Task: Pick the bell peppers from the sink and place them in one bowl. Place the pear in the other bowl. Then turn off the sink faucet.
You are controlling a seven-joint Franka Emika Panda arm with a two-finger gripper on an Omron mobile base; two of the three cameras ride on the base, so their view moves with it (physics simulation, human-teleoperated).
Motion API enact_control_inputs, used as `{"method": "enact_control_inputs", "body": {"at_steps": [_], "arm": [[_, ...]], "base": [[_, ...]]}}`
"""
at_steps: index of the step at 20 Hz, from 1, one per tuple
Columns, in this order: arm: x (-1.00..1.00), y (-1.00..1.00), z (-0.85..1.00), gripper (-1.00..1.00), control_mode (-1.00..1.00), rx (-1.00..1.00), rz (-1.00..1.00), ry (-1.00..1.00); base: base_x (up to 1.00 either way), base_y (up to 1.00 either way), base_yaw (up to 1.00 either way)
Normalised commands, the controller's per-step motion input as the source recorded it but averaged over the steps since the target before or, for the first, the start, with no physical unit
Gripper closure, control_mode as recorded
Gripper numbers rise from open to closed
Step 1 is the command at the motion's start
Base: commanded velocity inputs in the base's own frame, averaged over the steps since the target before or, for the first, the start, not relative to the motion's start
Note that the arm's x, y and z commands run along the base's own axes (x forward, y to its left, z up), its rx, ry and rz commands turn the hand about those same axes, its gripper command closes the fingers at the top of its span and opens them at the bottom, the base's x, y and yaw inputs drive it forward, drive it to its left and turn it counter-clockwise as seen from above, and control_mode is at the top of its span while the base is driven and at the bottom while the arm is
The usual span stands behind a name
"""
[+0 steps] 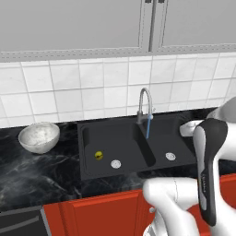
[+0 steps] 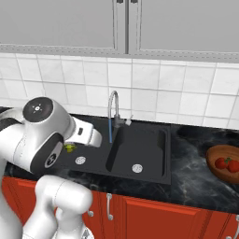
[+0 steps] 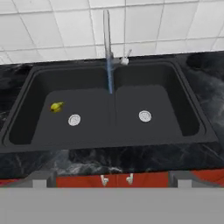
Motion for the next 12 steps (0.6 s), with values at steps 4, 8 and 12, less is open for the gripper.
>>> {"method": "enact_control_inputs", "body": {"at_steps": [4,8,12], "arm": [[-0.16,1.0,-0.01,-1.0,-1.0,0.0,0.37,0.2],[-0.13,0.98,-0.04,-1.0,-1.0,0.0,0.3,0.17],[-0.02,0.94,-0.01,-1.0,-1.0,0.0,0.22,0.21]], "base": [[0.0,0.0,0.0],[0.0,0.0,0.0],[0.0,0.0,0.0]]}}
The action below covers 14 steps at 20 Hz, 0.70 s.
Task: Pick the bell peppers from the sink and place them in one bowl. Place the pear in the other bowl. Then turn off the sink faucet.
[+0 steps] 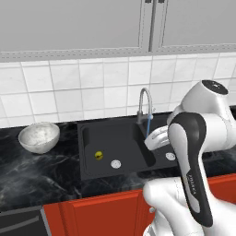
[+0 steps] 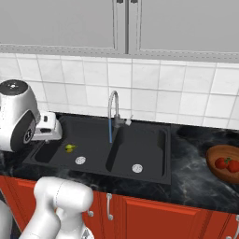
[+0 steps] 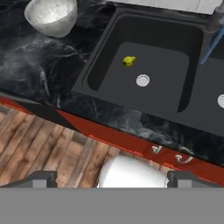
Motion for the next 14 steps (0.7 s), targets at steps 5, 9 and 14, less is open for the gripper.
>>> {"method": "enact_control_inputs", "body": {"at_steps": [5,9,14], "arm": [[0.0,0.84,-0.12,-1.0,-1.0,0.0,0.12,0.21],[0.21,0.3,-0.22,-1.0,-1.0,0.04,-0.01,0.08],[0.24,0.0,-0.08,-1.0,-1.0,0.12,-0.22,0.0]], "base": [[0.0,0.0,0.0],[0.0,0.0,0.0],[0.0,0.0,0.0]]}}
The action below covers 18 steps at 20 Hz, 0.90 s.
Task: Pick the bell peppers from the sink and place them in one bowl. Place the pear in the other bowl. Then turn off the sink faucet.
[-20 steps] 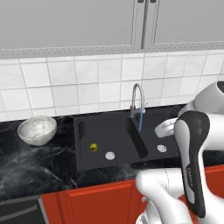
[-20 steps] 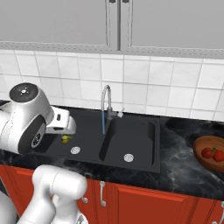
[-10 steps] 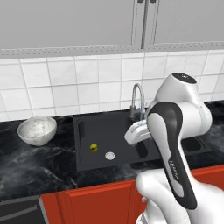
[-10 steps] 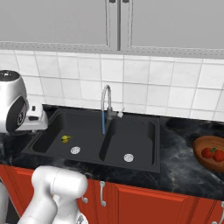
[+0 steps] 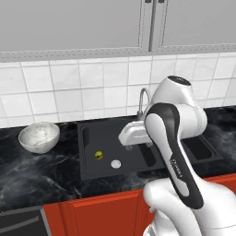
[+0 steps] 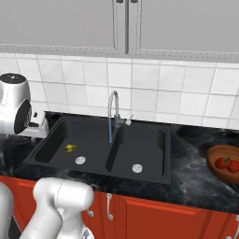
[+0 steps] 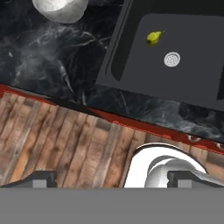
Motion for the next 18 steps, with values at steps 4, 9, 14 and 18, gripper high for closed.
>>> {"method": "enact_control_inputs", "body": {"at_steps": [4,9,14,18], "arm": [[0.19,0.0,-0.01,-1.0,-1.0,0.14,-0.23,-0.02],[0.21,0.0,-0.08,-1.0,-1.0,0.06,-0.23,0.0],[0.18,-0.2,-0.02,-1.0,-1.0,0.01,-0.14,0.01],[0.2,-0.24,-0.03,-1.0,-1.0,0.0,-0.09,0.05]], "base": [[0.0,0.0,0.0],[0.0,0.0,0.0],[0.0,0.0,0.0],[0.0,0.0,0.0]]}}
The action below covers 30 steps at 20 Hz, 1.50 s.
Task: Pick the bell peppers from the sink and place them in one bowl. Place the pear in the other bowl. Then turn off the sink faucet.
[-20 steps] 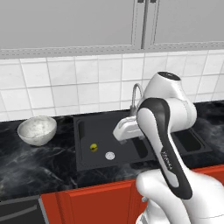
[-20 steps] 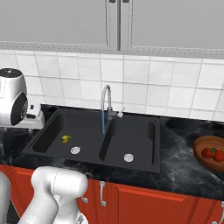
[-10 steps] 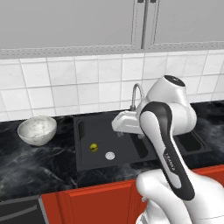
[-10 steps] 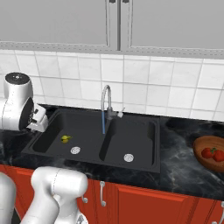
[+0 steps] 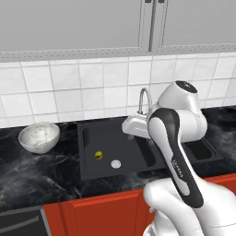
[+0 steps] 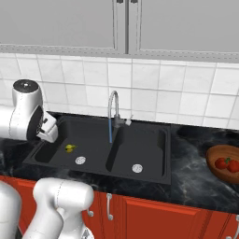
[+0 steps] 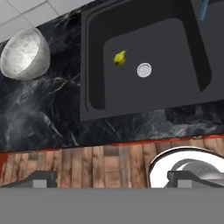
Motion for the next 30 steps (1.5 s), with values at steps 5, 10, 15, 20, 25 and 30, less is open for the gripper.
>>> {"method": "enact_control_inputs", "body": {"at_steps": [5,10,15,20,25,30], "arm": [[0.02,-0.22,-0.03,-1.0,-1.0,0.0,-0.04,0.09],[0.19,-0.05,-0.33,-1.0,-1.0,0.0,-0.04,0.14],[0.49,0.0,-0.32,-1.0,-1.0,0.01,-0.06,0.11],[0.4,0.08,-0.17,-1.0,-1.0,0.0,-0.04,0.03],[0.29,0.14,-0.19,-1.0,-1.0,0.0,-0.02,0.0],[0.31,0.01,-0.28,-1.0,-1.0,0.01,-0.01,0.0]], "base": [[0.0,0.0,0.0],[0.0,0.0,0.0],[0.0,0.0,0.0],[0.0,0.0,0.0],[0.0,0.0,0.0],[0.0,0.0,0.0]]}}
